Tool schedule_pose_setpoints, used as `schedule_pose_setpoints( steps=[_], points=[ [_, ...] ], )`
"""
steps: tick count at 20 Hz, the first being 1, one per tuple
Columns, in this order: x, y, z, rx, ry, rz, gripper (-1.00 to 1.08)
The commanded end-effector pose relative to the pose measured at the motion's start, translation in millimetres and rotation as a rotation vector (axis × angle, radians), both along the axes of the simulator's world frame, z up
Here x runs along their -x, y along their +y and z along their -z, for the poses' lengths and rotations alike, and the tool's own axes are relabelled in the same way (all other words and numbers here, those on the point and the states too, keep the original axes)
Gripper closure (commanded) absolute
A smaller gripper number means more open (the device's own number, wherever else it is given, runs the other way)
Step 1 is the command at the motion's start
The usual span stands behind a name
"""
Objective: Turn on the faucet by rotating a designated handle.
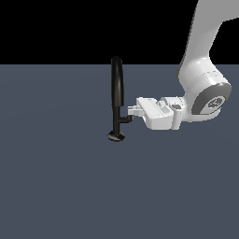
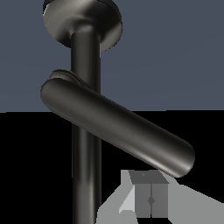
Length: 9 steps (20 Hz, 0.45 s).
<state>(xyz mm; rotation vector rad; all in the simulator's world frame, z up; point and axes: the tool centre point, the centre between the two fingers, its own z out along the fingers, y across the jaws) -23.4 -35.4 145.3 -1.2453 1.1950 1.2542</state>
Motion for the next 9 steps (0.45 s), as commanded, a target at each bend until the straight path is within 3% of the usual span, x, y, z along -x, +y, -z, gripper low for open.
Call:
schedule_pose_setpoints(
  steps=[1,9],
  points=[
    [8,-1,17,0.000,0.012,0.001,1.08],
    [28,-2,61,-0.002,0.027,0.001,1.08]
  ],
)
